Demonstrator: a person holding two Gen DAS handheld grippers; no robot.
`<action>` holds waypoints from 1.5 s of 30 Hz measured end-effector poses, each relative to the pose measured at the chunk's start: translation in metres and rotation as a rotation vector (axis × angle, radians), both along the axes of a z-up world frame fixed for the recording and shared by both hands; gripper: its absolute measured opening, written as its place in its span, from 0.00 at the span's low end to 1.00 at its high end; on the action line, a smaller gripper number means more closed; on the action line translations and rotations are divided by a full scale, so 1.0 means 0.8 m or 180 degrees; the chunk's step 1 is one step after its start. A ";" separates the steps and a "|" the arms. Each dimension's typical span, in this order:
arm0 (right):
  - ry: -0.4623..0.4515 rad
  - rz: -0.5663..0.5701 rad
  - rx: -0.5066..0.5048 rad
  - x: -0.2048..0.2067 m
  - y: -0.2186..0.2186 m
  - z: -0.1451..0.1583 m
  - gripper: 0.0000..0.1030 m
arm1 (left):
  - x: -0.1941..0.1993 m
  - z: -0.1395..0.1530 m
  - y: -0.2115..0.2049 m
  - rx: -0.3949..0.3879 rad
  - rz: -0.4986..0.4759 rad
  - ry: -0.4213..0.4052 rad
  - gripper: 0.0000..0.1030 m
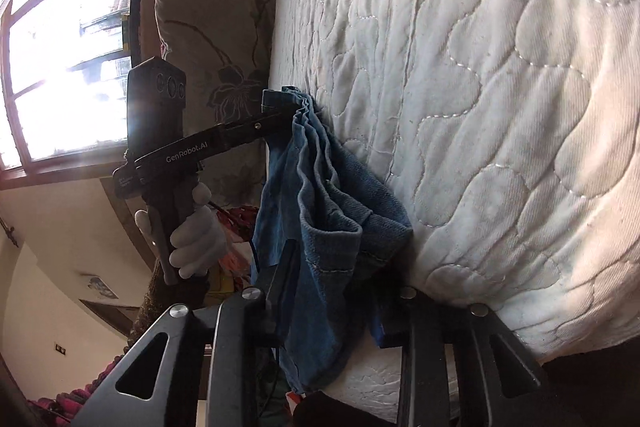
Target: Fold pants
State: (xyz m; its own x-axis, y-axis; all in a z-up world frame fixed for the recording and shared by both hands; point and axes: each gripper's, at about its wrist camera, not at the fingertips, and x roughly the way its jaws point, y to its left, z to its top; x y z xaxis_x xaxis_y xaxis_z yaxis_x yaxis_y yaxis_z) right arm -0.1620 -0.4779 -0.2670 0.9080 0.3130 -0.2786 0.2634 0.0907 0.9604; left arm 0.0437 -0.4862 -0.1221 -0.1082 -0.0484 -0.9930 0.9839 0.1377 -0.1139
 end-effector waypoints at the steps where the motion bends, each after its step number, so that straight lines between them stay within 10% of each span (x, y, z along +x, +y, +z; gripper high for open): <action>1: 0.0027 -0.0003 -0.0011 -0.001 0.000 -0.002 0.10 | -0.005 0.002 0.006 -0.0019 0.0055 0.0021 0.20; 9: 0.0149 0.0264 -0.1128 0.011 0.018 0.067 0.09 | 0.015 0.012 0.075 -0.0462 0.0957 0.0721 0.11; 25: -0.0223 0.1268 -0.2465 0.087 0.155 0.204 0.09 | 0.116 0.102 0.232 -0.1112 0.1826 0.0929 0.11; 37: 0.0219 0.2838 -0.3115 0.181 0.333 0.130 0.19 | 0.140 0.035 0.424 -0.0761 0.2981 0.0684 0.19; 45: 0.0389 0.3204 -0.3582 0.163 0.364 0.130 0.46 | 0.114 0.052 0.496 -0.1036 0.3606 0.0754 0.32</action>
